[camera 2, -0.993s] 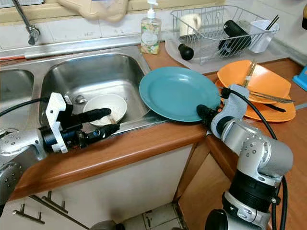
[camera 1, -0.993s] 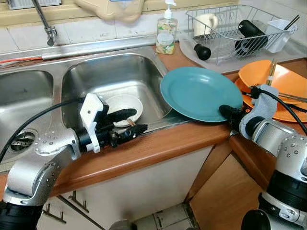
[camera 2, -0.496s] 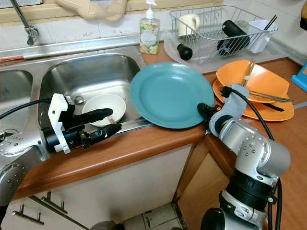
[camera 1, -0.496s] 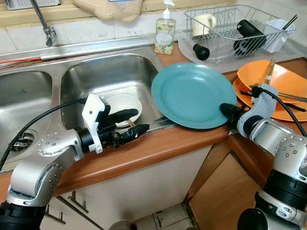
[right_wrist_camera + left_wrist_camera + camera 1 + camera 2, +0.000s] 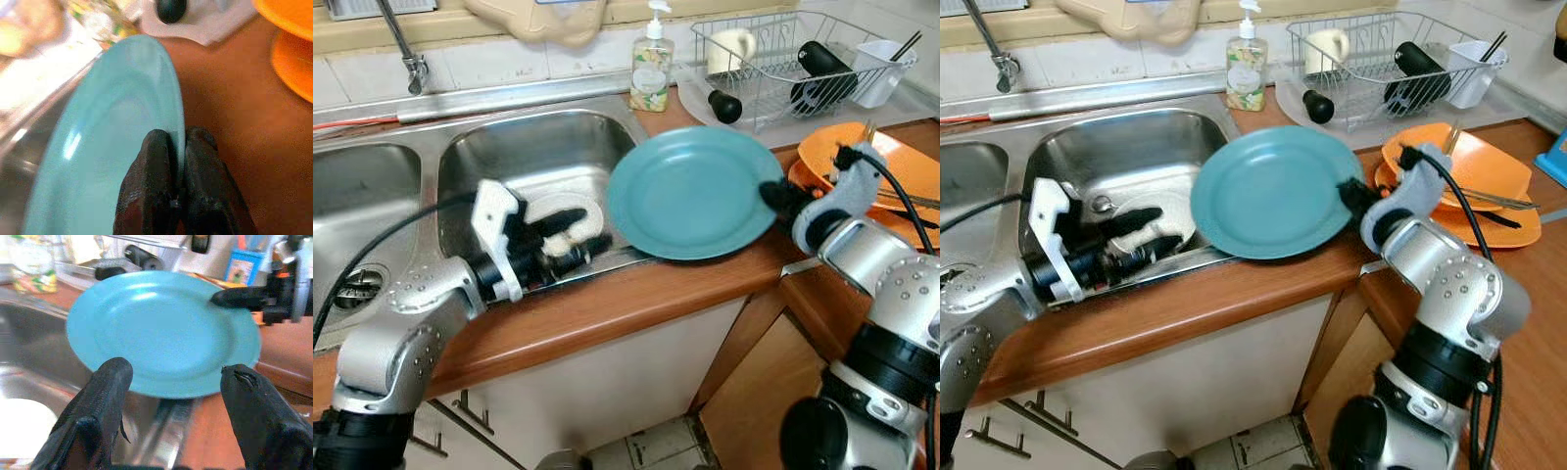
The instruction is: Kitchen organization
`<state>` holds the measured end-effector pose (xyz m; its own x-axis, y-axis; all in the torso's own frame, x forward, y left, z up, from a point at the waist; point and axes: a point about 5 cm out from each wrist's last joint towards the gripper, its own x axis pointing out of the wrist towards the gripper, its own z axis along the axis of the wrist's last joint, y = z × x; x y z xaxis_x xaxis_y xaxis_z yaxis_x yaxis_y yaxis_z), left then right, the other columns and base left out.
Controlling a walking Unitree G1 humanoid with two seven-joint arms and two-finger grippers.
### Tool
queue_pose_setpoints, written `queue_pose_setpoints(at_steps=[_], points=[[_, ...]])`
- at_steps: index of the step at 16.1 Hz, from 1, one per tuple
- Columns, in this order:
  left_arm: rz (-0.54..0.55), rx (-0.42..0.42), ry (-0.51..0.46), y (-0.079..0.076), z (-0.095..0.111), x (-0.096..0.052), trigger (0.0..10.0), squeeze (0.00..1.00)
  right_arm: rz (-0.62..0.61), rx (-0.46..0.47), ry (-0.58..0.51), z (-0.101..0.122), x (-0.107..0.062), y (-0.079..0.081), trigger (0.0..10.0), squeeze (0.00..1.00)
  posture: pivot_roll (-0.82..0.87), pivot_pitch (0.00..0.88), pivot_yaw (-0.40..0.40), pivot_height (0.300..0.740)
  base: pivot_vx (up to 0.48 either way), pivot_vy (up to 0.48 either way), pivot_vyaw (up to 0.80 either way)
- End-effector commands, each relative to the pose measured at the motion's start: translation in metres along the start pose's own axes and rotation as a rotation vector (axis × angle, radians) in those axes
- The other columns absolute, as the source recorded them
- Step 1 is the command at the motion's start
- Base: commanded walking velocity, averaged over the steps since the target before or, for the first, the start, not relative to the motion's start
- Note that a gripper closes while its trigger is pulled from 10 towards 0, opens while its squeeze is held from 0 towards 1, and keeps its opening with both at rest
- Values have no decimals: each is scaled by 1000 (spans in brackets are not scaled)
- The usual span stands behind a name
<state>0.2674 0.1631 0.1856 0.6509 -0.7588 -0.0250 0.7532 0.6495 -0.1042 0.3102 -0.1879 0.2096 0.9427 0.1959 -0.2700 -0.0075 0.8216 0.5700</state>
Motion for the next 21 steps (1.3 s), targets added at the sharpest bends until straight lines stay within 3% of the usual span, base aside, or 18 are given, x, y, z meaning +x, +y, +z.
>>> queue_pose_setpoints(at_steps=[1, 2, 3, 4, 7, 8, 9, 12, 13, 16, 19, 20, 21], points=[[30, -30, -26, 6, 5, 0, 10000, 0, 11, 15, -9, 3, 0, 4, 0, 0, -30, 0, 28, 740, 0, 0, 0], [48, -60, -46, 9, 7, 2, 10000, 0, 48, 37, -30, 8, 0, 9, 0, 0, -29, 0, 29, 740, 0, 0, 0], [62, -86, -57, 12, 8, 2, 10000, 239, 78, 53, -46, 12, 0, 14, 0, 0, -29, 0, 30, 740, 0, 0, 0], [76, -105, -68, 14, 9, 3, 10000, 1000, 113, 56, -66, 16, 0, 19, 0, 0, -29, 0, 30, 740, 0, 0, 0], [118, -217, -143, 26, 12, 9, 10000, 1000, 288, 92, -155, 33, -2, 42, 0, 0, -29, 0, 35, 740, 0, 0, 0], [129, -274, -169, 30, 12, 12, 10000, 110, 343, 95, -178, 38, -4, 48, 0, 0, -30, 0, 36, 740, 0, 0, 0], [129, -292, -176, 31, 12, 13, 10000, 0, 363, 91, -183, 39, -5, 51, 0, 0, -32, 0, 40, 740, 0, 0, 0], [126, -345, -189, 32, 11, 17, 10000, 0, 422, 113, -213, 43, -8, 57, 0, 0, -34, 0, 44, 740, 0, 0, 0], [118, -427, -223, 35, 10, 18, 10000, 0, 482, 124, -229, 46, -12, 62, 0, 0, -34, 0, 45, 740, 0, 0, 0], [116, -493, -238, 38, 7, 19, 10000, 0, 565, 154, -238, 47, -16, 69, 0, 0, -34, 0, 46, 740, 0, 0, 0], [34, -583, -312, 36, 13, 26, 10000, 0, 637, 157, -212, 42, -19, 76, 0, 0, -36, 0, 48, 740, 0, 0, 0], [-48, -616, -359, 30, 20, 29, 1608, 0, 641, 154, -205, 39, -19, 77, 0, 0, -37, 0, 52, 740, 0, 0, 0], [-98, -639, -392, 26, 24, 29, 0, 0, 642, 155, -202, 39, -19, 77, 0, 0, -37, 0, 52, 740, 0, 0, 0]])
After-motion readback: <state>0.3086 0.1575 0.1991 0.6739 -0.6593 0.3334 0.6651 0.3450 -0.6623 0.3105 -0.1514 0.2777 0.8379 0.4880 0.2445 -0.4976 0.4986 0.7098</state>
